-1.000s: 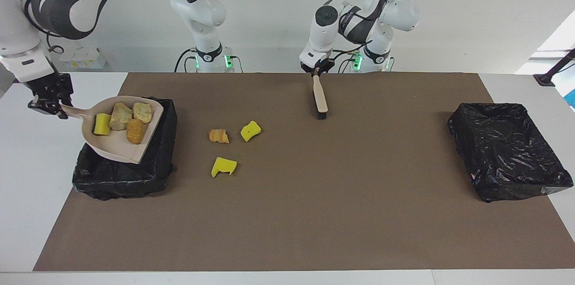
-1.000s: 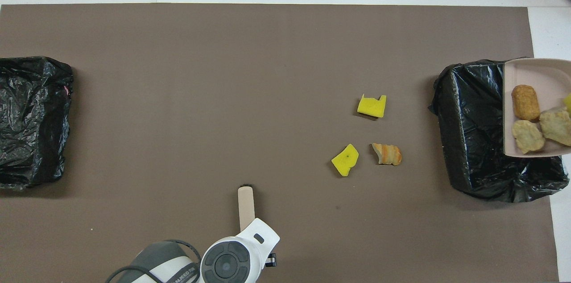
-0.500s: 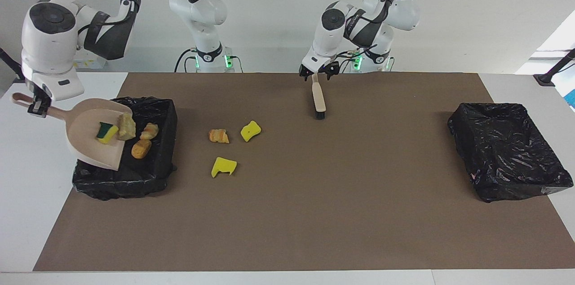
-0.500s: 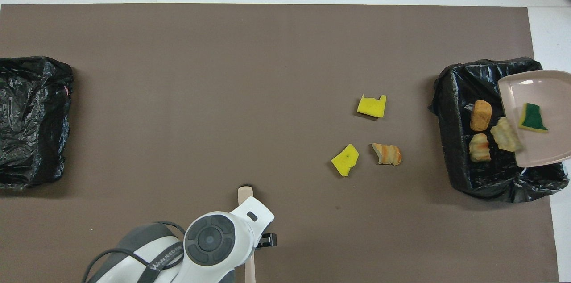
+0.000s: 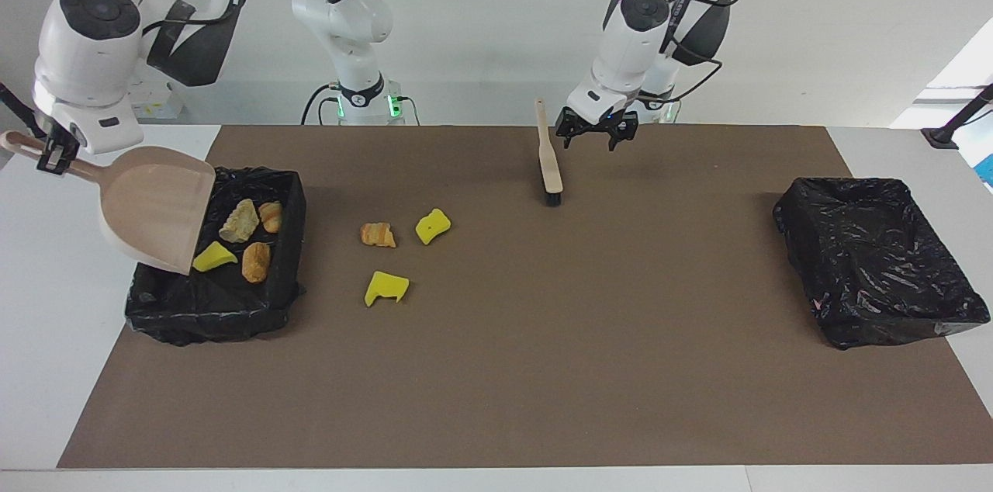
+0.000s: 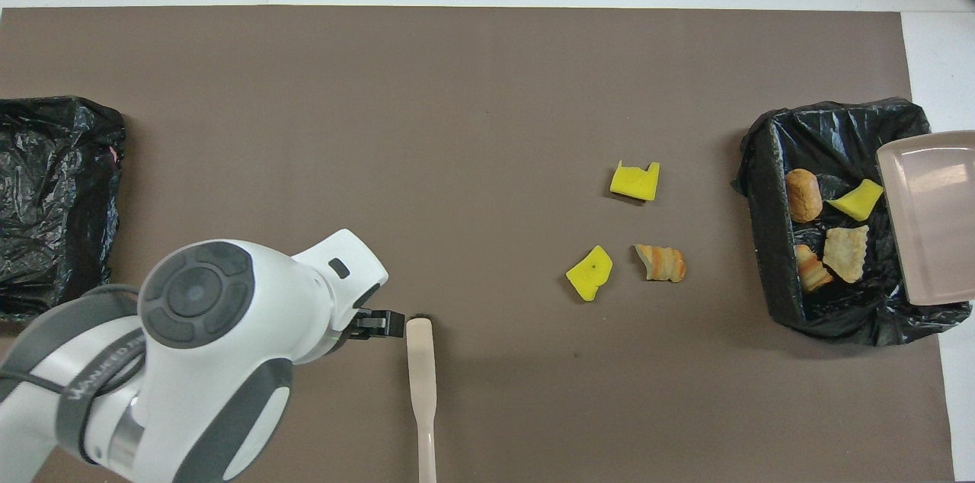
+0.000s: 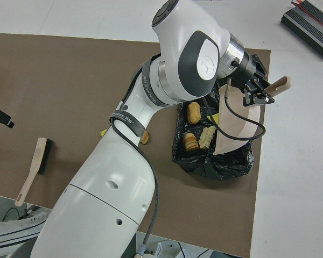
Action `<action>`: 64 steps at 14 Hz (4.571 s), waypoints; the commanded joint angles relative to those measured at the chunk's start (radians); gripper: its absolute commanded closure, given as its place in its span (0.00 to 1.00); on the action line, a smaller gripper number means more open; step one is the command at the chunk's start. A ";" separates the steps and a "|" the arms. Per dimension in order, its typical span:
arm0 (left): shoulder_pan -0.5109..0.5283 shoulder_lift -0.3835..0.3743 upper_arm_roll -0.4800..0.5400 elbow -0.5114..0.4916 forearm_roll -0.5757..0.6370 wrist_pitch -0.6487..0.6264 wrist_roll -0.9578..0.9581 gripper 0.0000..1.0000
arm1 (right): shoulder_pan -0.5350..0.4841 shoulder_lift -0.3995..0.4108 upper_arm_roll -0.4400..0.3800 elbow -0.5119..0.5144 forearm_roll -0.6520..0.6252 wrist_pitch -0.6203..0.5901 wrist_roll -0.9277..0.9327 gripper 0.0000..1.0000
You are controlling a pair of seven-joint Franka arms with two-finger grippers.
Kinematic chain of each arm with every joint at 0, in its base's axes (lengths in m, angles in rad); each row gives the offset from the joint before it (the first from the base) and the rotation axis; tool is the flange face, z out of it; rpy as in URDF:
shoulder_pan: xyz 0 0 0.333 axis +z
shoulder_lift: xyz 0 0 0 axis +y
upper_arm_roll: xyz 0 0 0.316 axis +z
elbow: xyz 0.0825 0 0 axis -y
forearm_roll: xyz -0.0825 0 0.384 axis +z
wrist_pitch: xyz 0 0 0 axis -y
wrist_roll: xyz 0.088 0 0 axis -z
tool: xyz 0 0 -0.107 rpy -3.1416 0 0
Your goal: Sweep and dump trash in bin
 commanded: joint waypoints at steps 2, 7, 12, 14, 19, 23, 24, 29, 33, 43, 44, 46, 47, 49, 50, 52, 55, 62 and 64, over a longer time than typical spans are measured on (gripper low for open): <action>0.106 0.022 -0.008 0.147 0.040 -0.079 0.106 0.00 | -0.003 -0.022 0.008 0.011 0.202 -0.053 -0.020 1.00; 0.226 0.064 0.003 0.380 0.105 -0.251 0.244 0.00 | 0.089 -0.017 0.018 -0.016 0.396 -0.030 0.077 1.00; 0.323 0.103 0.007 0.535 0.092 -0.360 0.271 0.00 | 0.216 -0.015 0.018 -0.021 0.499 -0.050 0.618 1.00; 0.329 0.148 0.009 0.613 0.089 -0.406 0.297 0.00 | 0.246 -0.006 0.018 -0.027 0.548 -0.050 0.824 1.00; 0.343 0.171 0.010 0.668 0.092 -0.437 0.356 0.00 | 0.373 0.044 0.019 -0.079 0.669 -0.041 1.411 1.00; 0.343 0.168 0.015 0.661 0.095 -0.435 0.355 0.00 | 0.523 0.138 0.019 -0.064 0.662 0.091 1.566 1.00; 0.341 0.168 0.015 0.661 0.095 -0.435 0.353 0.00 | 0.575 0.165 0.018 -0.036 0.666 0.108 1.576 1.00; 0.343 0.167 0.015 0.660 0.097 -0.438 0.349 0.00 | 0.785 0.320 0.012 0.025 0.646 0.220 1.983 1.00; 0.350 0.167 0.016 0.660 0.099 -0.437 0.347 0.00 | 0.916 0.545 0.013 0.261 0.583 0.241 2.312 1.00; 0.352 0.167 0.016 0.660 0.099 -0.437 0.347 0.00 | 0.967 0.540 0.030 0.297 0.572 0.215 2.434 0.00; 0.352 0.167 0.016 0.660 0.099 -0.437 0.347 0.00 | 0.976 0.500 0.030 0.251 0.626 0.214 2.446 0.00; 0.352 0.167 0.016 0.660 0.099 -0.437 0.347 0.00 | 1.009 0.414 0.031 0.132 0.669 0.214 2.464 0.00; 0.351 0.167 0.016 0.660 0.099 -0.437 0.347 0.00 | 1.038 0.379 0.031 0.067 0.677 0.224 2.481 0.00; 0.352 0.167 0.016 0.660 0.099 -0.437 0.347 0.00 | 1.078 0.312 0.031 -0.045 0.680 0.234 2.512 0.00; 0.352 0.167 0.016 0.660 0.099 -0.438 0.347 0.00 | 1.103 0.276 0.033 -0.100 0.684 0.237 2.536 0.00; 0.352 0.167 0.016 0.660 0.099 -0.437 0.347 0.00 | 1.163 0.213 0.033 -0.191 0.744 0.234 2.581 0.00; 0.352 0.167 0.016 0.660 0.100 -0.437 0.347 0.00 | 1.203 0.135 0.033 -0.330 0.935 0.240 2.569 0.00; 0.352 0.167 0.016 0.660 0.099 -0.437 0.347 0.00 | 1.260 0.051 0.033 -0.498 1.028 0.342 2.515 0.16; 0.352 0.167 0.016 0.660 0.100 -0.437 0.347 0.00 | 1.260 0.054 0.033 -0.495 1.028 0.346 2.512 0.31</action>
